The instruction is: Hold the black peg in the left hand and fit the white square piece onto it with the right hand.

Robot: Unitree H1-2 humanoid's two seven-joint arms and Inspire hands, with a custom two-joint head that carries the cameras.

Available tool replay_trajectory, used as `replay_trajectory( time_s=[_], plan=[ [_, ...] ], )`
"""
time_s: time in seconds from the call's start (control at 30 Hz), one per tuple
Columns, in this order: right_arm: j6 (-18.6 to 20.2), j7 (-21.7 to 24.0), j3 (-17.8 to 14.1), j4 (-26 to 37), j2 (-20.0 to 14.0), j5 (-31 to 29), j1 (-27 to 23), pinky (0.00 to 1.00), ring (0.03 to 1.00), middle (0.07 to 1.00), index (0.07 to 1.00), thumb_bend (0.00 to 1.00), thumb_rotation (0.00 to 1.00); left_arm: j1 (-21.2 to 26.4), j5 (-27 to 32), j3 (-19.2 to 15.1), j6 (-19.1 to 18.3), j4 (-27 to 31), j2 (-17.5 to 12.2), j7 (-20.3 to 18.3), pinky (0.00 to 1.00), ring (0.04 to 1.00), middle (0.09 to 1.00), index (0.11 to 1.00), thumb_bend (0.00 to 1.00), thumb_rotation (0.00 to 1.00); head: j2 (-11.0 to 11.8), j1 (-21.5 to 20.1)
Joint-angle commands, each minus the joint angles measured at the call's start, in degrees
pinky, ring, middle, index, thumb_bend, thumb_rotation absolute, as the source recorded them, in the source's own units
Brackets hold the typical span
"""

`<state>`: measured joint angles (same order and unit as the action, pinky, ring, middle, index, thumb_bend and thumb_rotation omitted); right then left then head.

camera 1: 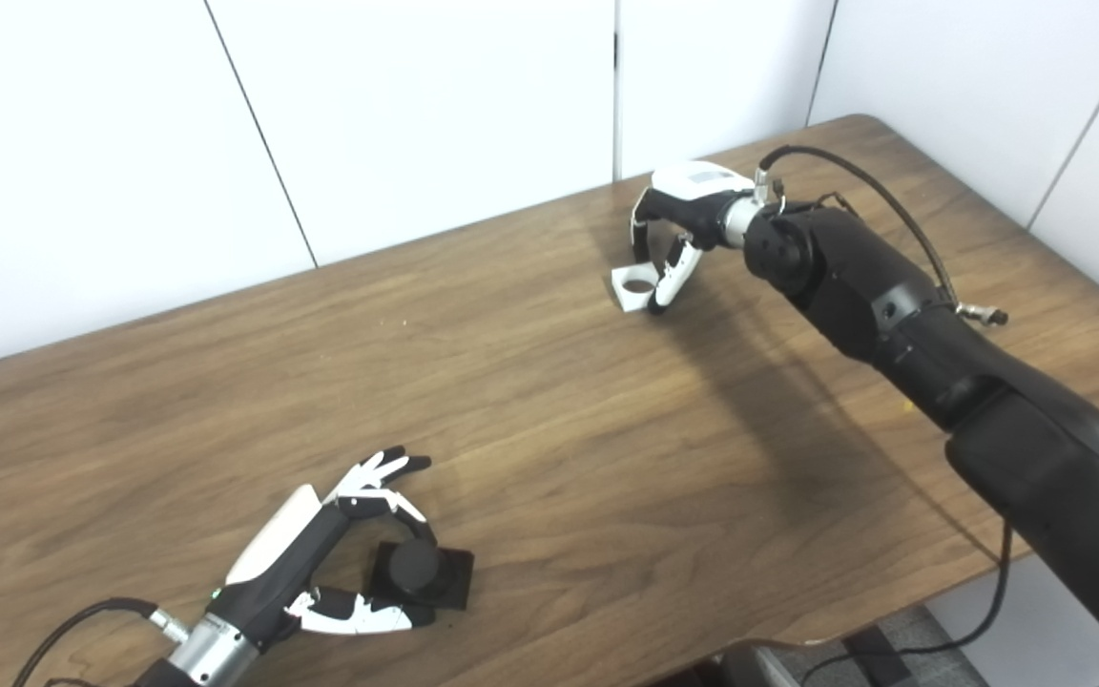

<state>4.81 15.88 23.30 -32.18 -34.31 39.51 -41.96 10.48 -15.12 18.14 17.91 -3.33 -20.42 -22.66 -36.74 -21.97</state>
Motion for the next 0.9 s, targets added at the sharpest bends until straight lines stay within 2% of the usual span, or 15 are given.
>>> replay_trajectory(
  time_s=[0.0,0.5,0.7,0.87],
  plan=[
    [0.2,-0.4,1.2,-1.6,0.6,1.7,0.2,0.76,0.817,0.808,0.492,0.51,0.15,-0.3,-0.5,-0.2,-1.0,1.1,-1.1,-0.6,1.0,1.0,0.932,0.486,0.52,0.06,0.0,0.0],
    [0.4,-1.0,2.2,-2.3,1.0,2.1,0.2,0.78,0.837,0.799,0.49,0.51,0.15,-0.5,-0.3,-0.3,-1.5,1.2,-1.2,-0.8,1.0,1.0,0.936,0.486,0.52,0.06,-0.5,0.1],
    [-0.5,-2.9,2.0,-2.3,0.8,1.8,0.6,0.79,0.833,0.783,0.484,0.52,0.14,-0.3,-0.2,-0.3,-1.3,1.2,-1.3,-0.9,1.0,1.0,0.935,0.486,0.52,0.06,-0.5,0.2],
    [-0.4,-3.5,1.1,-0.8,0.6,1.1,1.2,0.83,0.85,0.79,0.483,0.52,0.13,-0.1,-0.2,-0.3,-1.6,1.0,-1.4,-1.2,1.0,1.0,0.936,0.486,0.52,0.06,-0.7,0.2]
  ],
)
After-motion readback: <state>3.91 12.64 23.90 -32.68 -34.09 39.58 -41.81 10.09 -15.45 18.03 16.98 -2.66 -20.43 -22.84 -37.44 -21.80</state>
